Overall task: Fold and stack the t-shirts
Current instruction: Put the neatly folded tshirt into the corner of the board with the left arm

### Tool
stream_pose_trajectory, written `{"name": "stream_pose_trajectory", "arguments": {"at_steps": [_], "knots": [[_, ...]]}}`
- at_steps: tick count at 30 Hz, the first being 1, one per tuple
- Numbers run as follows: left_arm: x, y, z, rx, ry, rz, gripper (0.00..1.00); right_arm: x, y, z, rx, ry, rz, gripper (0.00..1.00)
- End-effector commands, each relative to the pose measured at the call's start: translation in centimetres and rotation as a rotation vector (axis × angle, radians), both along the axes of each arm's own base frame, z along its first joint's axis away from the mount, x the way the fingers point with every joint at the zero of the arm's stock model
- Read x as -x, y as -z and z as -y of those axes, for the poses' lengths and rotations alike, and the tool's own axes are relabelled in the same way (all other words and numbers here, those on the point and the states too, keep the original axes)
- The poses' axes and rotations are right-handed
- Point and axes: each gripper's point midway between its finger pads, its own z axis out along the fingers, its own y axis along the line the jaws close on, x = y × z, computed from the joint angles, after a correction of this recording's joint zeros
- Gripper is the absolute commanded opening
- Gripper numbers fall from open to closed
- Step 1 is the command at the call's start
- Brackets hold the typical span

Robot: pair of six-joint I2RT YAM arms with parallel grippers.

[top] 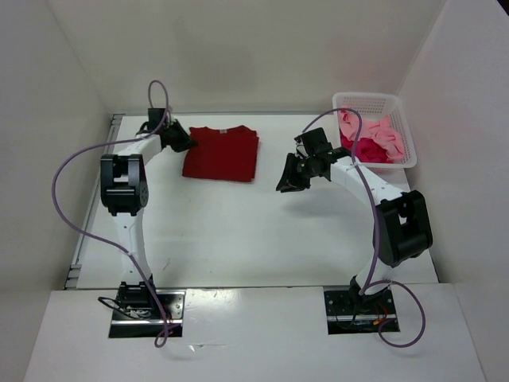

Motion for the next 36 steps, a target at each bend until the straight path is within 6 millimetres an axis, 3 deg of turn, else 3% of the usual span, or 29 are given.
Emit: {"name": "stream_pose_trajectory", "arguments": {"at_steps": [1, 3, 4, 5, 7, 9, 10, 14, 17, 18, 19, 24, 25, 26, 27, 32, 33, 34, 36], "knots": [[-1.6, -5.5, -10.7, -0.046, -0.214, 0.107, 0.04, -0.6, -1.4, -0.3, -0.038, -0.013, 0.055, 0.28], [-0.8, -6.0, -15.4, -0.057, -0.313, 0.105, 0.04, -0.8, -1.4, -0.4, -0.035, -0.019, 0.060, 0.28], [-0.5, -5.4, -17.0, -0.062, -0.360, 0.095, 0.06, -0.7, -1.4, -0.5, -0.038, -0.032, 0.062, 0.28], [-0.3, -6.6, -18.3, -0.068, -0.397, 0.117, 0.07, -0.7, -1.1, -0.5, -0.035, -0.032, 0.054, 0.28], [1.2, -5.8, -21.7, -0.053, -0.502, 0.088, 0.14, -0.8, -1.3, -0.4, -0.032, -0.038, 0.059, 0.28], [2.2, -6.0, -24.2, -0.016, -0.583, 0.100, 0.35, -0.7, -1.4, -0.6, -0.039, -0.044, 0.056, 0.28], [3.0, -4.8, -24.5, 0.007, -0.595, 0.069, 0.60, -0.7, -1.4, -0.6, -0.039, -0.044, 0.056, 0.28], [5.1, -4.6, -23.9, 0.015, -0.598, 0.054, 1.00, -0.5, -1.0, -0.4, -0.033, -0.051, 0.053, 0.34], [6.5, -5.5, -23.2, 0.022, -0.604, 0.068, 1.00, -0.5, -1.4, -0.4, -0.036, -0.051, 0.061, 0.42], [7.8, -4.4, -23.1, 0.013, -0.634, 0.034, 1.00, -0.5, -1.4, -0.4, -0.036, -0.051, 0.061, 0.46], [8.4, -5.9, -23.1, 0.000, -0.646, 0.060, 1.00, -0.5, -1.4, -0.4, -0.036, -0.051, 0.061, 0.48], [12.8, -8.2, -23.3, -0.046, -0.770, 0.081, 1.00, -1.0, -1.1, -0.4, -0.031, -0.023, 0.064, 0.54], [13.6, -10.1, -23.9, -0.074, -0.819, 0.124, 1.00, -1.1, -1.1, -0.4, -0.031, -0.023, 0.064, 0.54], [14.5, -10.0, -24.0, -0.090, -0.840, 0.116, 1.00, -1.2, -1.1, -0.5, -0.029, -0.023, 0.058, 0.54], [15.0, -11.7, -24.2, -0.103, -0.859, 0.149, 1.00, -1.4, -1.4, -0.6, -0.032, -0.023, 0.066, 0.54], [15.9, -14.2, -24.3, -0.136, -0.866, 0.204, 0.96, -2.3, -2.5, -0.5, -0.016, -0.025, 0.096, 0.54], [16.2, -14.1, -24.2, -0.148, -0.858, 0.202, 0.90, -2.1, -2.4, -0.4, -0.012, -0.025, 0.087, 0.53], [16.3, -14.3, -23.5, -0.128, -0.829, 0.207, 0.67, -2.3, -2.7, -0.5, -0.015, -0.025, 0.095, 0.46], [16.3, -13.8, -22.0, -0.124, -0.771, 0.200, 0.41, -2.2, -3.2, -0.5, -0.019, -0.025, 0.107, 0.34]]}}
